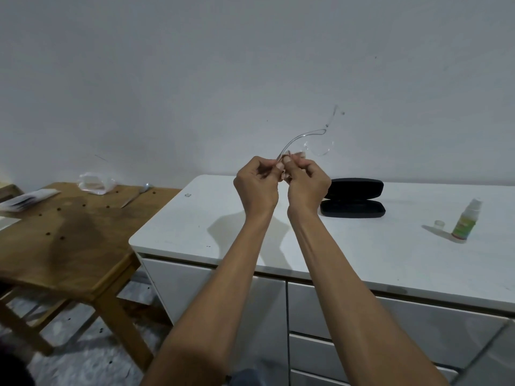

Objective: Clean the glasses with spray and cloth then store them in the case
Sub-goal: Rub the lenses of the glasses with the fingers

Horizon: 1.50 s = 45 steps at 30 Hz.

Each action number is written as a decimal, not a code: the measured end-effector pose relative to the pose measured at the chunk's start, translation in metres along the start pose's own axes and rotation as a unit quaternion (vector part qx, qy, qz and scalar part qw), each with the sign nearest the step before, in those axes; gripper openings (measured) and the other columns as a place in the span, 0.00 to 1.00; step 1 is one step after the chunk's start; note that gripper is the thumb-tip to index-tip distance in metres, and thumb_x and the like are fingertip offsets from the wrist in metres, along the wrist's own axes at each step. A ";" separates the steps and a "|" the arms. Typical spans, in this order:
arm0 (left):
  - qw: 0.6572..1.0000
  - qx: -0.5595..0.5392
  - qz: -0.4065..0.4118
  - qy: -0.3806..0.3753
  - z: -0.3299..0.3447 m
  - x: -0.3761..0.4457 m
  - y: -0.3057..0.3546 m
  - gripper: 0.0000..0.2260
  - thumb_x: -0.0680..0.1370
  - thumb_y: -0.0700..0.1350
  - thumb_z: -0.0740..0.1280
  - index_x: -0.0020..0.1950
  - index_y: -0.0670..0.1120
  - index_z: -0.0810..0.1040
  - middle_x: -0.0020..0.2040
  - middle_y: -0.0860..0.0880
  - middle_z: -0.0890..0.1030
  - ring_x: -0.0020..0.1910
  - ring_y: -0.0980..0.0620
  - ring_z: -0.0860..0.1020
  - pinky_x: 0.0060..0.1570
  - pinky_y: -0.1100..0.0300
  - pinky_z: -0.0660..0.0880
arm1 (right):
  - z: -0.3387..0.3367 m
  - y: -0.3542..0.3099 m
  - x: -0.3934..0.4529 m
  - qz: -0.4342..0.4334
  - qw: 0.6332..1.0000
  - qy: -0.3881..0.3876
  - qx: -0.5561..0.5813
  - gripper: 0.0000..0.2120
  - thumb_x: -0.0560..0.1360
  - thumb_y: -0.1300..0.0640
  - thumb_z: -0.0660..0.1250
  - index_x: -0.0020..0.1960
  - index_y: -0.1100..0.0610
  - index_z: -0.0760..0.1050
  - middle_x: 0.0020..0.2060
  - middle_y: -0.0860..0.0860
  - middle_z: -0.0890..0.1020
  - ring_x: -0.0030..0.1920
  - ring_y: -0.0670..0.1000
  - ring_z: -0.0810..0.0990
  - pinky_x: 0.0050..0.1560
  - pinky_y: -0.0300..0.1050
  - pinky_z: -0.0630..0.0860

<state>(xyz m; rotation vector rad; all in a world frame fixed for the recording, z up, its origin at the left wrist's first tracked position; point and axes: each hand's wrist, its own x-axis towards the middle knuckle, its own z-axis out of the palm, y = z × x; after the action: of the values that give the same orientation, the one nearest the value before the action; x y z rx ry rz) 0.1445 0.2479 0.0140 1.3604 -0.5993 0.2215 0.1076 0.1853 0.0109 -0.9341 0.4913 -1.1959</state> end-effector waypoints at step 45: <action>0.995 0.025 -0.077 -0.063 -0.024 0.006 -0.026 0.07 0.72 0.32 0.75 0.38 0.41 0.82 0.36 0.45 0.85 0.34 0.49 0.85 0.43 0.52 0.84 | -0.025 0.008 -0.020 -0.045 0.981 0.029 -0.184 0.10 0.71 0.65 0.74 0.35 0.53 0.84 0.31 0.43 0.84 0.37 0.43 0.85 0.42 0.37 0.81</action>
<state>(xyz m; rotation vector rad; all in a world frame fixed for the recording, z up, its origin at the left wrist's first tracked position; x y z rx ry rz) 0.1689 0.2638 -0.0069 1.4705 -0.5945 0.0257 0.0866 0.1963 -0.0128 -1.2500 0.7403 -1.2395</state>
